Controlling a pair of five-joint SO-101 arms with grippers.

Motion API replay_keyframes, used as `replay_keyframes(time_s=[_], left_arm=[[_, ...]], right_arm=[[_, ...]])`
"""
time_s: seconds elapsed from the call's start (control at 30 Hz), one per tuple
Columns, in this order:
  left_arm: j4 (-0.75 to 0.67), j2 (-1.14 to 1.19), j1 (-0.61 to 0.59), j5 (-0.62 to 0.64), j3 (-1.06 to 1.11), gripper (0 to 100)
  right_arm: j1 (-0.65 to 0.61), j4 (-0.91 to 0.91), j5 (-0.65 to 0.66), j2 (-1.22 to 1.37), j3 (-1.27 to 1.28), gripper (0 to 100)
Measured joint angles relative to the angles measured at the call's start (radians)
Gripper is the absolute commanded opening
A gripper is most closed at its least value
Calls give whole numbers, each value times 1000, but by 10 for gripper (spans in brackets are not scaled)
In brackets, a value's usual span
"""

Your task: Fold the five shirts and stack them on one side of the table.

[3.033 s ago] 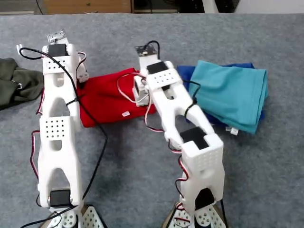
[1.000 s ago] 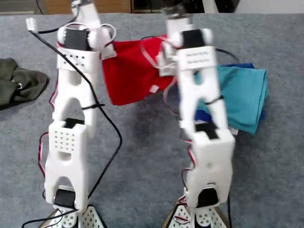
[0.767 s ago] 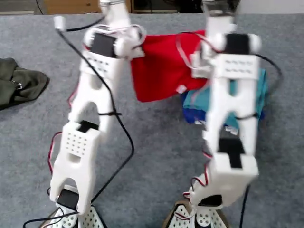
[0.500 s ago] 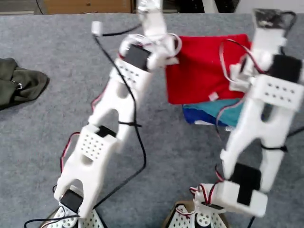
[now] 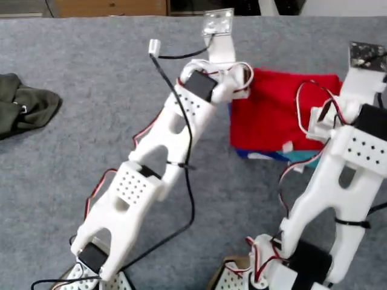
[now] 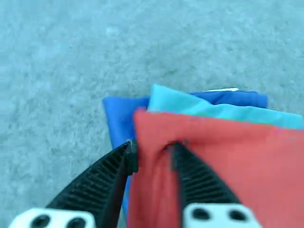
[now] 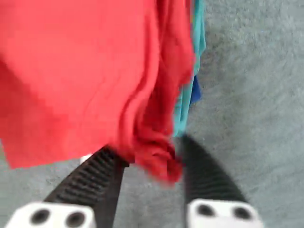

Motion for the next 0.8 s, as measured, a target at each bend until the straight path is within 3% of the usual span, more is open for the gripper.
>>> replay_keyframes(time_s=[0.17,0.27,0.4,0.6,0.67,0.8], left_arm=[[21,0,-46,44,0,187],[38,0,-81,44,-5,89],[95,0,-155,0,-97,22],[316,-32,-382,-173,-238,29],[397,-71,-491,-255,-239,65],[427,-118,-790,-239,-178,257]], right_arm=[[0,-6,-63,-18,0,325],[-14,-6,-66,-21,0,291],[-75,-11,-68,-38,0,5],[-301,-11,43,-40,-17,54],[-376,-11,54,-40,-17,54],[-512,-64,58,-40,-17,54]])
